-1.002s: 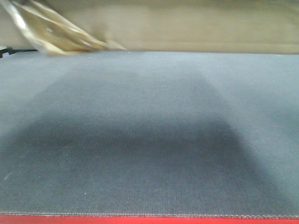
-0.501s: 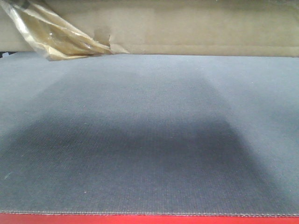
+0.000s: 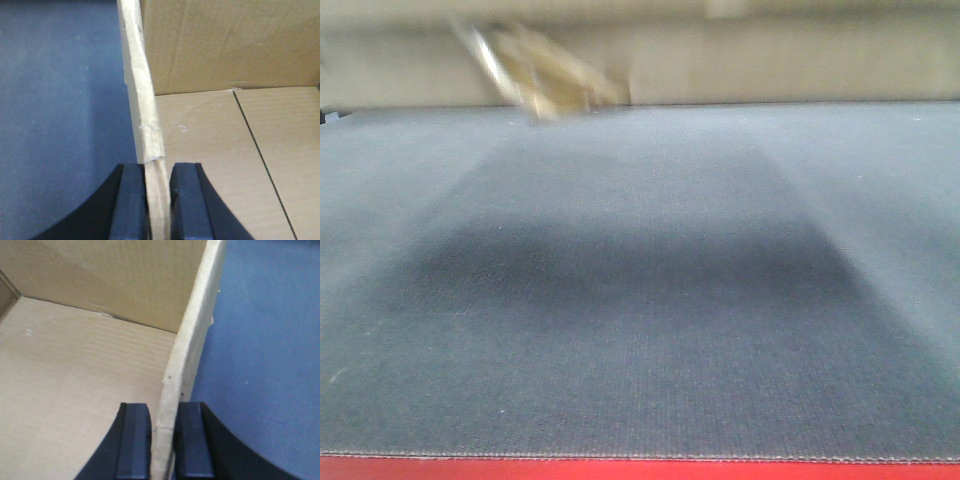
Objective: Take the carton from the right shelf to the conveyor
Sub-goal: 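Move the carton over the grey belt and lower it with both grippers, then open both grippers to release the carton on the belt and withdraw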
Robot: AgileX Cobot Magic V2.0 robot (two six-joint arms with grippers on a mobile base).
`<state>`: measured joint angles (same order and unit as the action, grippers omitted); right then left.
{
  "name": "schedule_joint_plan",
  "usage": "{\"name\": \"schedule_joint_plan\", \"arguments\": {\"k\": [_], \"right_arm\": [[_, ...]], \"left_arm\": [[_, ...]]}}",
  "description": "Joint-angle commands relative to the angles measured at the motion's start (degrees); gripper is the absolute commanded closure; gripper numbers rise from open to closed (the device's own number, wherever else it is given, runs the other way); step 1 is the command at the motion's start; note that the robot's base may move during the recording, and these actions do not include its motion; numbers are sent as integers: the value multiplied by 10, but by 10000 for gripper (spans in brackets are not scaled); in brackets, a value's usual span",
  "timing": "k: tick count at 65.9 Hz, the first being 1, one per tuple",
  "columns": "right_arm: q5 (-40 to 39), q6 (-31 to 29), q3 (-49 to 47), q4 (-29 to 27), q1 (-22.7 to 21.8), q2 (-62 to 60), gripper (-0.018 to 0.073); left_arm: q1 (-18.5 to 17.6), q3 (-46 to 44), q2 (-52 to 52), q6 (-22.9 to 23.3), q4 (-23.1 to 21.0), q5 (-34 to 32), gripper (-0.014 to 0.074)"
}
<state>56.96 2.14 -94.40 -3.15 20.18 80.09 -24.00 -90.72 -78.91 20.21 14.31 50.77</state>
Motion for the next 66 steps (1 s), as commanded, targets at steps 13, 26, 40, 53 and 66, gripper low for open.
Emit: {"name": "schedule_joint_plan", "arguments": {"k": [13,26,40,53,66], "right_arm": [[-51,-10,-8,11,-23,89,629],[-63,-10,-8,19,-24,140,625],[-64,-10,-8,19,-24,157,293],[-64,-10,-9,19,-24,143,-8],[-64,-10,-9,21,-27,98,76]], "left_arm": [[4,-2,-94,-3,-1,-57,606],[4,-2,-137,-3,21,-83,603],[4,-2,-151,-3,25,-82,325],[4,-17,-146,-3,23,-66,-1],[4,-72,-120,-4,23,-5,135]]}}
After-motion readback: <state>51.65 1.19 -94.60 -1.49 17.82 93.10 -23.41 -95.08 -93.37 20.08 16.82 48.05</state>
